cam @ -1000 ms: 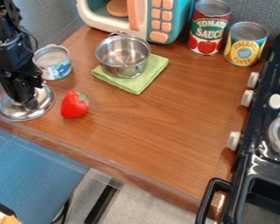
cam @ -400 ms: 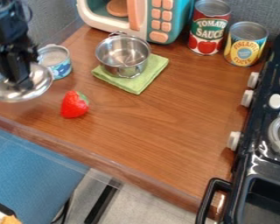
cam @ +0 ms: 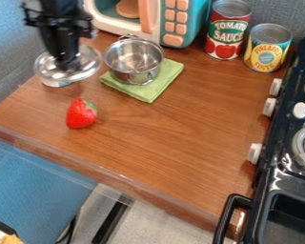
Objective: Pick up the lid of the pot and place it over the pot
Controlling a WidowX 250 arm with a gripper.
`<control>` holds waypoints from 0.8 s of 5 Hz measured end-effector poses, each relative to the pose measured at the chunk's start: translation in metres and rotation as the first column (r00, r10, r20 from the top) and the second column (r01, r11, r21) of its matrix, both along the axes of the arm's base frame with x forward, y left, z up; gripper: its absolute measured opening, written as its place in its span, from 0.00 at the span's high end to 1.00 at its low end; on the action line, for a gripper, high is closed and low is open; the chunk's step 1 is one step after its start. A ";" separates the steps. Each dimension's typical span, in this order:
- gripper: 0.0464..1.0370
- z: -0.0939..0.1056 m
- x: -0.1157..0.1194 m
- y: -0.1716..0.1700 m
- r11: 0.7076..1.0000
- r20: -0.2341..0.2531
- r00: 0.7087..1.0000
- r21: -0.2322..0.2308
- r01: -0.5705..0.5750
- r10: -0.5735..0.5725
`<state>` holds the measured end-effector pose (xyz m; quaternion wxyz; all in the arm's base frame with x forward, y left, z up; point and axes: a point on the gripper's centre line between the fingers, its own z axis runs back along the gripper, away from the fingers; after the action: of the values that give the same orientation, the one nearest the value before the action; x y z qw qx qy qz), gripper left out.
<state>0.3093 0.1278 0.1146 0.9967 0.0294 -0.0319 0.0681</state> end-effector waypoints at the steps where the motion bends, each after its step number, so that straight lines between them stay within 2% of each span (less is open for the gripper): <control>1: 0.76 0.001 0.030 -0.024 1.000 0.020 0.999 0.000 0.030 -0.030; 4: 0.76 -0.020 0.094 -0.055 0.999 0.020 0.999 -0.002 0.046 -0.046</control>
<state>0.4037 0.0726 0.0949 0.9977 0.0268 -0.0426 0.0454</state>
